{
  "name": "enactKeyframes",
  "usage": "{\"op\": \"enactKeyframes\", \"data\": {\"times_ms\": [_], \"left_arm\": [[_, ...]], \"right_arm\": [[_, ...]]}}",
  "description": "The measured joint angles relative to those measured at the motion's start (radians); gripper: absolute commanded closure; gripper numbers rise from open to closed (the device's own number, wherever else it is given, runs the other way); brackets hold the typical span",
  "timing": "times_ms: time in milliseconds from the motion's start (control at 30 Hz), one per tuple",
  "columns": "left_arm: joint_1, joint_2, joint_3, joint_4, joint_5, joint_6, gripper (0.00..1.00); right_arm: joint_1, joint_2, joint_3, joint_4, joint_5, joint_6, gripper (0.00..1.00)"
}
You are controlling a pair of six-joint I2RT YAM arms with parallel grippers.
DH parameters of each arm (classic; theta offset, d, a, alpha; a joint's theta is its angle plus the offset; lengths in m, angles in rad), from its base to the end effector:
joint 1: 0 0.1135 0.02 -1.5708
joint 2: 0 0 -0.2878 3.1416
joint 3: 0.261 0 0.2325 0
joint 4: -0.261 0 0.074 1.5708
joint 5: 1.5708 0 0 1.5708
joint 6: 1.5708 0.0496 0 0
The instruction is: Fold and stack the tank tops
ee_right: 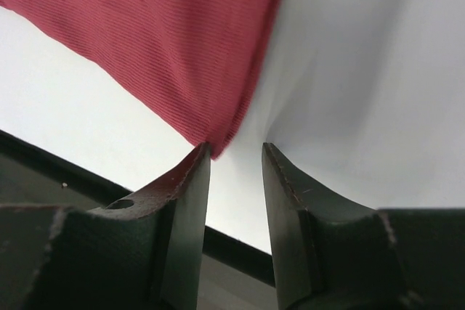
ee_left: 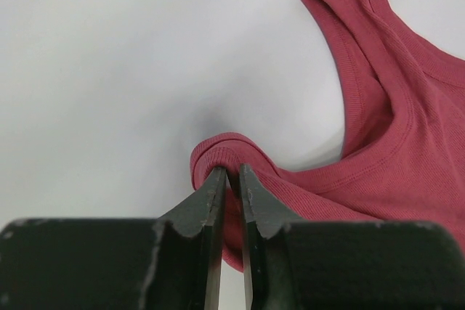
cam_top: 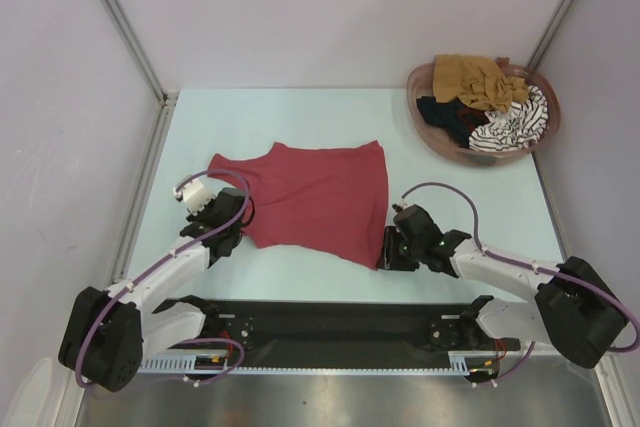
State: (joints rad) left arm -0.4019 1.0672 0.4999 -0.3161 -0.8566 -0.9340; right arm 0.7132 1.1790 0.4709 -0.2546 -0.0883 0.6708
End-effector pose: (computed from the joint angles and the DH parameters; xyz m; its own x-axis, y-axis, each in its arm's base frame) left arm 0.1714 -0.0321 0.2132 -0.2742 -0.4557 -0.8469 -0.6819 0.7131 -0.1629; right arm 0.1410 0.1278 0.1777 -0.9150 0.0272 -0.4025 -0.1545 0.8981 0.4118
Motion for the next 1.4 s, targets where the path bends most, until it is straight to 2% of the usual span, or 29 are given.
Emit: {"op": "enactKeyframes", "data": {"times_ms": [233,300,367,500,567,633,833,967,1033,1167,1200,1300,1400], "left_arm": [[0.0,0.0,0.0,0.0,0.0,0.0,0.82],[0.0,0.0,0.0,0.001,0.0,0.0,0.81],[0.0,-0.002,0.0,0.001,0.0,0.0,0.81],[0.0,-0.003,0.0,0.002,0.003,0.0,0.81],[0.0,-0.003,0.0,0.003,0.004,0.0,0.81],[0.0,-0.003,0.0,0.003,0.004,0.0,0.8],[0.0,-0.003,0.0,0.004,0.004,-0.001,0.78],[0.0,-0.003,0.0,0.004,0.005,-0.005,0.74],[0.0,-0.003,0.0,0.002,0.005,-0.008,0.62],[0.0,0.003,0.0,-0.032,0.005,-0.048,0.44],[0.001,0.007,0.0,-0.039,0.006,-0.058,0.35],[0.017,0.021,0.0,-0.05,0.032,-0.076,0.3],[0.061,0.049,0.0,-0.052,0.083,-0.08,0.31]], "right_arm": [[0.047,0.09,0.062,0.012,0.005,0.002,0.57],[0.055,0.102,0.072,0.013,0.01,0.002,0.6],[0.064,0.122,0.086,0.01,0.021,-0.002,0.67],[0.105,0.17,0.143,-0.044,0.097,-0.009,0.71],[0.135,0.192,0.17,-0.073,0.14,-0.015,0.82],[0.155,0.205,0.182,-0.089,0.171,-0.018,1.0],[0.151,0.201,0.186,-0.11,0.206,-0.011,1.0],[0.093,0.14,0.166,-0.141,0.216,-0.016,1.0],[0.058,0.085,0.153,-0.158,0.218,-0.02,1.0],[-0.006,0.004,0.142,-0.192,0.222,-0.037,1.0],[-0.02,-0.01,0.137,-0.196,0.22,-0.043,1.0],[-0.048,-0.028,0.116,-0.2,0.211,-0.053,1.0],[-0.061,-0.028,0.098,-0.205,0.204,-0.057,1.0]]}}
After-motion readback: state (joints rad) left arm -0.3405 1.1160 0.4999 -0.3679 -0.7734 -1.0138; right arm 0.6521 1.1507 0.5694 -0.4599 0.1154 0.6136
